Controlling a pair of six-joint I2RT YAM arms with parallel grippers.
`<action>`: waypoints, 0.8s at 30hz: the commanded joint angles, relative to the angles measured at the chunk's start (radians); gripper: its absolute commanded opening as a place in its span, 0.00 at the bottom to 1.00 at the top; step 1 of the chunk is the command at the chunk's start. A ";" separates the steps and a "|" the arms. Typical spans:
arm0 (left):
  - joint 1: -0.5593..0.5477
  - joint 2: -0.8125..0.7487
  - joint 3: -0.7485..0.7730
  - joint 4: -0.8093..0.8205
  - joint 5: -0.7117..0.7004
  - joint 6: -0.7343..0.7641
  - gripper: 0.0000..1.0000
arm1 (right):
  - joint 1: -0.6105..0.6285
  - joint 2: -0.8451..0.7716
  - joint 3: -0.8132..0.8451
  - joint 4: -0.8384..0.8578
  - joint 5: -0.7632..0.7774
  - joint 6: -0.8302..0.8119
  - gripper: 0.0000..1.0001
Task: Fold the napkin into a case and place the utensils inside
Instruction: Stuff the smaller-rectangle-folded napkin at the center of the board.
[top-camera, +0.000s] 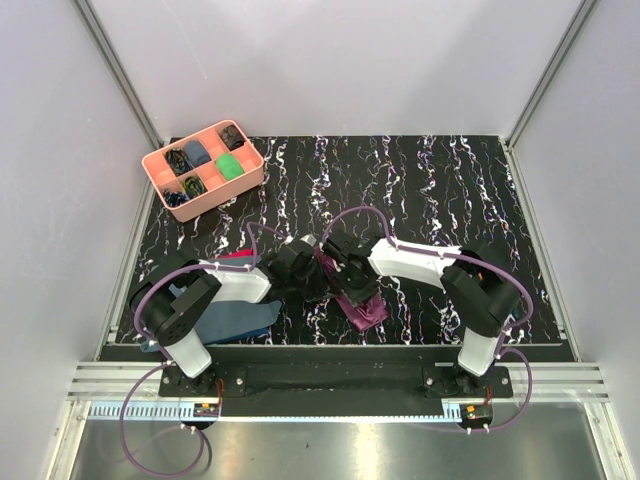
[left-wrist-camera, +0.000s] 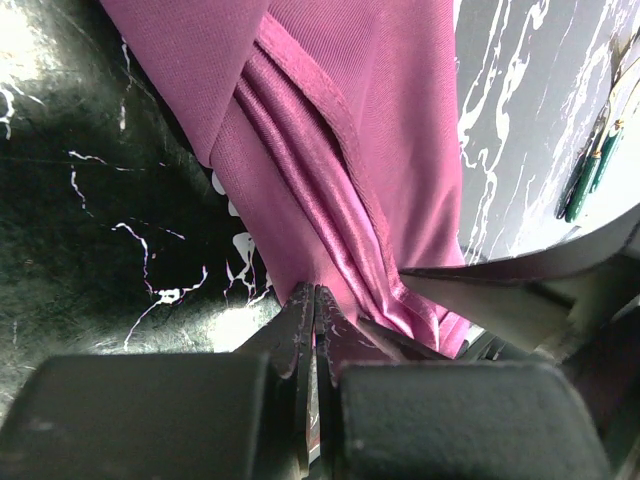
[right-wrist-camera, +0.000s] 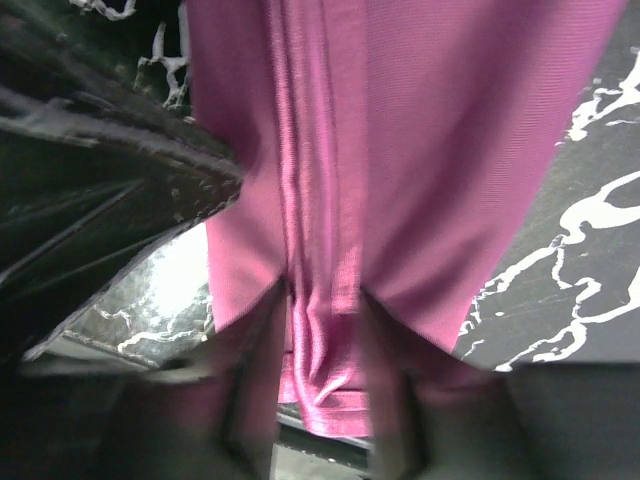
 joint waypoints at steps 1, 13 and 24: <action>0.001 0.005 -0.017 0.022 0.005 0.005 0.00 | 0.013 0.015 -0.008 0.025 0.049 0.008 0.32; -0.010 0.021 -0.016 0.039 0.011 0.001 0.00 | 0.013 -0.067 0.047 -0.030 0.003 0.042 0.01; -0.026 0.022 -0.016 0.048 0.005 -0.009 0.00 | 0.011 -0.046 0.078 -0.003 -0.229 0.108 0.00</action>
